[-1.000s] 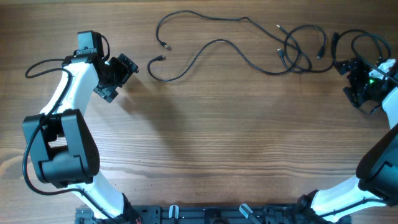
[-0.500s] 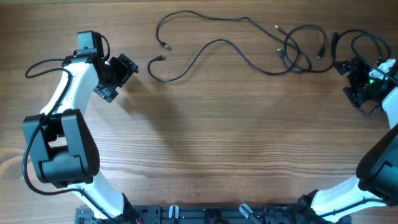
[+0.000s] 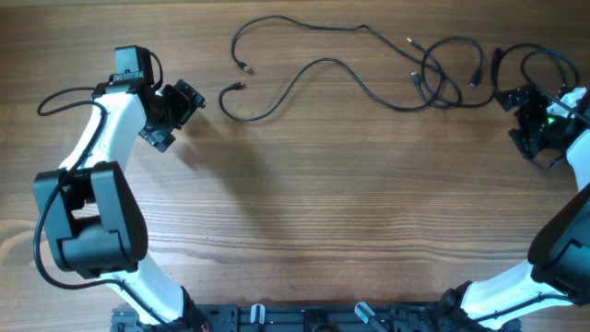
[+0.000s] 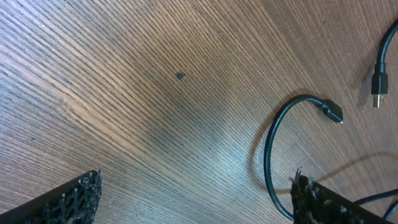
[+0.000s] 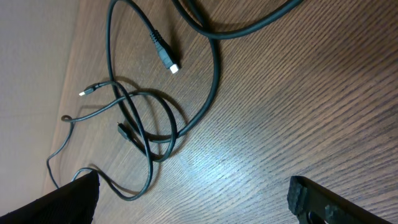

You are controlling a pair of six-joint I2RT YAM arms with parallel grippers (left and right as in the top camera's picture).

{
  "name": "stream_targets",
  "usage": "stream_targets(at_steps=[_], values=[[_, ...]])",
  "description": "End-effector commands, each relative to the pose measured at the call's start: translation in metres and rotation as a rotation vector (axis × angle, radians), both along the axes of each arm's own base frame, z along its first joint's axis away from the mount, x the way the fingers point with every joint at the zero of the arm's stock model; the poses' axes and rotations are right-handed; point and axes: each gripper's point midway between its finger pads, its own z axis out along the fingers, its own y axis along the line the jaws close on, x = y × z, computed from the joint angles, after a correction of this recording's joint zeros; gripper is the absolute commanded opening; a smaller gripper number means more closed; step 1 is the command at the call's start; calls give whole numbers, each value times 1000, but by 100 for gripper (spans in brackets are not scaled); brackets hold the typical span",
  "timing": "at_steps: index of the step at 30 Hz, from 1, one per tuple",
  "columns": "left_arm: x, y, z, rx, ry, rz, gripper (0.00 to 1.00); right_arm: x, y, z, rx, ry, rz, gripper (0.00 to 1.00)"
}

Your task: Untangle cables

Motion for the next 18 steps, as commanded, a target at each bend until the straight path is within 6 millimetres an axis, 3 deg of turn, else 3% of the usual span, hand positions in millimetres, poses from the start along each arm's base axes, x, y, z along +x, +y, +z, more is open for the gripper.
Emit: stream_targets(at_steps=[1, 18], values=[[1, 1, 1, 2, -6, -15, 100, 0, 2, 0, 16, -6, 0, 100], [1, 1, 1, 3, -6, -15, 100, 0, 2, 0, 16, -5, 0, 100]])
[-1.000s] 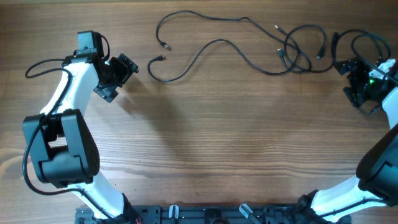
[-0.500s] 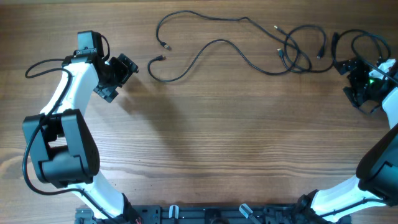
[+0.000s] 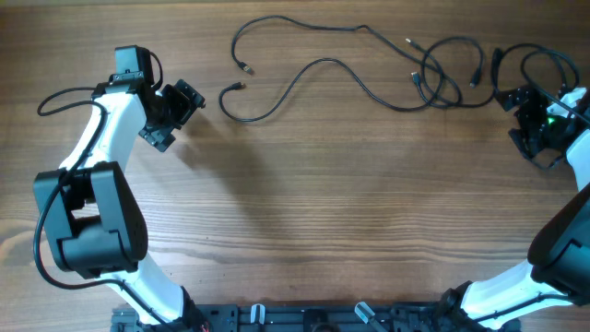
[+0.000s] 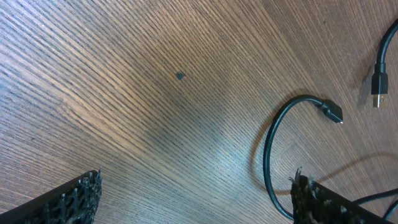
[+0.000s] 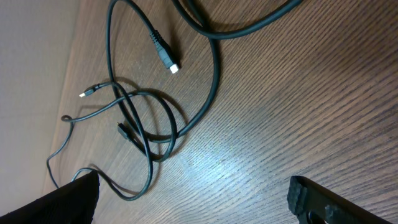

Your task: Untangle cables

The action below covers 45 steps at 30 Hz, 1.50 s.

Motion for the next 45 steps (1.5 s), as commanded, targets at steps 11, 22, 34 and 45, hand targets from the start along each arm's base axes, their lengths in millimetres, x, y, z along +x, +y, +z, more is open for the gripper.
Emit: stream_targets(at_steps=[11, 22, 34, 45], values=[[1, 1, 1, 2, -6, -15, 100, 0, 2, 2, 14, -10, 0, 100], [1, 1, 1, 2, -6, -15, 100, 1, 15, 106, -190, -204, 7, 100], [1, 1, 1, 3, -6, -15, 100, -49, 99, 278, -412, -616, 96, 100], [1, 1, 1, 3, -6, -15, 100, -108, 166, 317, -453, -803, 200, 100]])
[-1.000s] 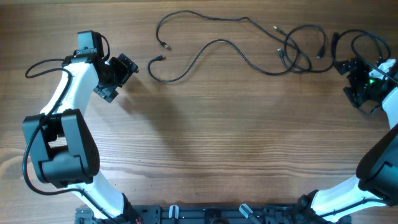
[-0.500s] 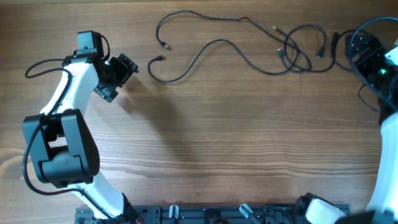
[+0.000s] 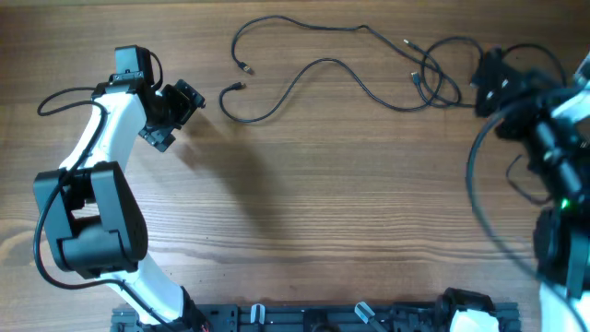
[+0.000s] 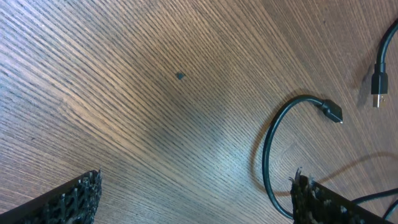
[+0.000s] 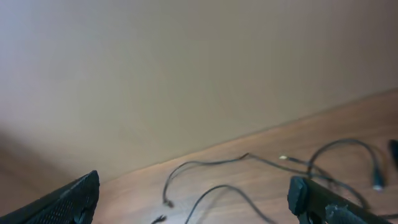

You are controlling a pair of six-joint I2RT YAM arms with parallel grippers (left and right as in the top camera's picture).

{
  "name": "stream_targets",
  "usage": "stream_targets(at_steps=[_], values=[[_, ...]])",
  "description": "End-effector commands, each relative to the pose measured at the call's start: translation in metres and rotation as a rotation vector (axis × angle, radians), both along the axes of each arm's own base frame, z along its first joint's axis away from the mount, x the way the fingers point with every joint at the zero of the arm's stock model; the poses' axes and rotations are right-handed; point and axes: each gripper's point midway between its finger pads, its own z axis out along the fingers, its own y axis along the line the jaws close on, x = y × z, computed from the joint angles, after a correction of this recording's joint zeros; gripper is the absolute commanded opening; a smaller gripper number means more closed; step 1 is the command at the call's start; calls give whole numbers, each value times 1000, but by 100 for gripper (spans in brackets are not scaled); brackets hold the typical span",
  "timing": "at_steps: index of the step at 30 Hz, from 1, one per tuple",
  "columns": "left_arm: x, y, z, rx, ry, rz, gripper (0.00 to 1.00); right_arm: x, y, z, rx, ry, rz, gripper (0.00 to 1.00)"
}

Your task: Untangle cables

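Several thin black cables lie along the table's far side. One cable (image 3: pixel 304 25) arcs from a plug at the left toward the tangle (image 3: pixel 444 78) of loops at the right. A second cable (image 3: pixel 318 66) snakes from a hooked end near my left gripper into the same tangle. My left gripper (image 4: pixel 196 208) is open low over the wood, with that hooked end (image 4: pixel 268 158) and its plug (image 4: pixel 333 112) just beside its right finger. My right gripper (image 5: pixel 194 210) is open and empty, raised and facing across the table, with the tangle (image 5: pixel 341 163) far ahead.
A beige wall (image 5: pixel 186 74) stands behind the table's far edge. The right arm (image 3: pixel 553 138) is blurred and rises over the right side of the table, with its own lead looping beside it. A second plug (image 4: pixel 376 94) lies right of the hooked end.
My right arm has lifted from its low place at the far right. Its camera looked down on the tangle then and now looks level across the table to the wall. The left arm and cables have not moved.
At both earlier moments my grippers stood open and still, the left beside the hooked cable end and the right low beside the tangle. By now only the right arm has changed, raised and turned toward the wall, holding nothing.
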Motion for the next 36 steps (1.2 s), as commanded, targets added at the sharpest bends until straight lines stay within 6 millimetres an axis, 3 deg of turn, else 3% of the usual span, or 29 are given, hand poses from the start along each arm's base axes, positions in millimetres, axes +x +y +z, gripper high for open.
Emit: stream_targets(at_steps=[1, 7, 21, 27, 32, 36], values=[[1, 1, 1, 2, -6, -14, 100, -28, -1, -14, -21, -30, -69, 100], [1, 1, 1, 2, -6, -14, 100, -59, -7, -41, 27, -135, -137, 100], [1, 1, 1, 2, -6, -14, 99, -132, 13, -31, -236, -788, -118, 100], [1, 1, 1, 2, -6, -14, 100, -122, 17, -53, -325, -811, -118, 100], [1, 1, 1, 2, -6, -14, 100, -97, 12, -107, -344, -696, -122, 100], [1, 1, 1, 2, -6, -14, 100, -82, 1, -138, -331, -562, -160, 100]])
